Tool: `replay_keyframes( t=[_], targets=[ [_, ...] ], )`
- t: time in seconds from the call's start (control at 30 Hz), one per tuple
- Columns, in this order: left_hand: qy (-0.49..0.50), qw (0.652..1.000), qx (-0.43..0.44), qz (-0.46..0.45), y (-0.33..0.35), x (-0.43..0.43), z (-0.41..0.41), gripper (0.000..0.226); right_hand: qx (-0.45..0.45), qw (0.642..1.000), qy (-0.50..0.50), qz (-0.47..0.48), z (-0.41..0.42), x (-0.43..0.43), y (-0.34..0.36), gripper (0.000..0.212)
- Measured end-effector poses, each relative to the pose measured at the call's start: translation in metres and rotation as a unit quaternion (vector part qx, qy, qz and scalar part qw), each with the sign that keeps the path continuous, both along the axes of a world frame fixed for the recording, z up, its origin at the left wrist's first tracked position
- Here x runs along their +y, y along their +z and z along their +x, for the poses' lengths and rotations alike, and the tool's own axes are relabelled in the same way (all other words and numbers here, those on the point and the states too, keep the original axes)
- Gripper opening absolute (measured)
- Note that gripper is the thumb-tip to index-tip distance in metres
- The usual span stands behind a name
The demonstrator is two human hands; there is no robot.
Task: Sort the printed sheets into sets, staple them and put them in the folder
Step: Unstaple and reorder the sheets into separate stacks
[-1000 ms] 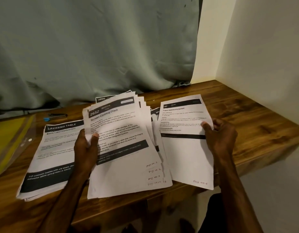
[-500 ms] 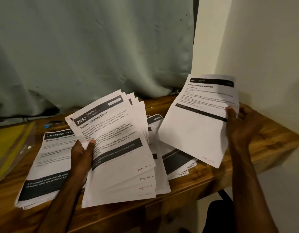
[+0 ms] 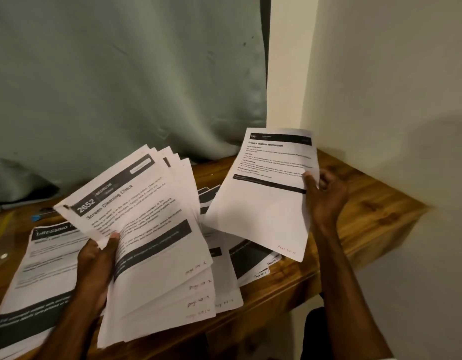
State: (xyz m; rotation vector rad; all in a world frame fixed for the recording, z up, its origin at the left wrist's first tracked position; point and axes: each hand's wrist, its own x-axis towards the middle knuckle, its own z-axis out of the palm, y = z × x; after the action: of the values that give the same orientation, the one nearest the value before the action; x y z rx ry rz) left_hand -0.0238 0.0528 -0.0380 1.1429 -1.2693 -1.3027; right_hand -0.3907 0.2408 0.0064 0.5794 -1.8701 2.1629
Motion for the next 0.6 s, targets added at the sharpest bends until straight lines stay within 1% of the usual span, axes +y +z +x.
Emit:
replay_keyframes(
  t=[0.13, 0.2, 0.33, 0.47, 0.53, 0.6],
  targets=[
    [-0.004, 0.998, 0.040, 0.049, 0.015, 0.006, -0.002, 0.031, -0.021, 0.997, 0.066, -0.022, -0.004, -0.005, -0.004, 0.025],
    [-0.003, 0.998, 0.040, 0.056, 0.022, 0.011, -0.003, 0.030, -0.022, 0.996, 0.087, -0.014, -0.002, -0.008, -0.007, 0.026],
    [-0.005, 0.998, 0.025, 0.056, 0.028, 0.018, -0.006, 0.041, -0.014, 0.993, 0.119, 0.016, 0.004, -0.016, -0.015, 0.028],
    [-0.005, 0.998, 0.025, 0.050, 0.032, 0.022, -0.009, 0.044, -0.050, 0.983, 0.176, 0.008, 0.014, -0.025, -0.024, 0.015],
    [-0.011, 0.998, 0.025, 0.052, 0.031, 0.022, -0.009, 0.044, -0.079, 0.973, 0.216, 0.003, 0.021, -0.029, -0.026, 0.016],
    [-0.020, 0.997, 0.032, 0.061, 0.032, 0.022, -0.007, 0.042, -0.090, 0.962, 0.254, 0.036, 0.028, -0.032, -0.028, 0.019]
  ],
)
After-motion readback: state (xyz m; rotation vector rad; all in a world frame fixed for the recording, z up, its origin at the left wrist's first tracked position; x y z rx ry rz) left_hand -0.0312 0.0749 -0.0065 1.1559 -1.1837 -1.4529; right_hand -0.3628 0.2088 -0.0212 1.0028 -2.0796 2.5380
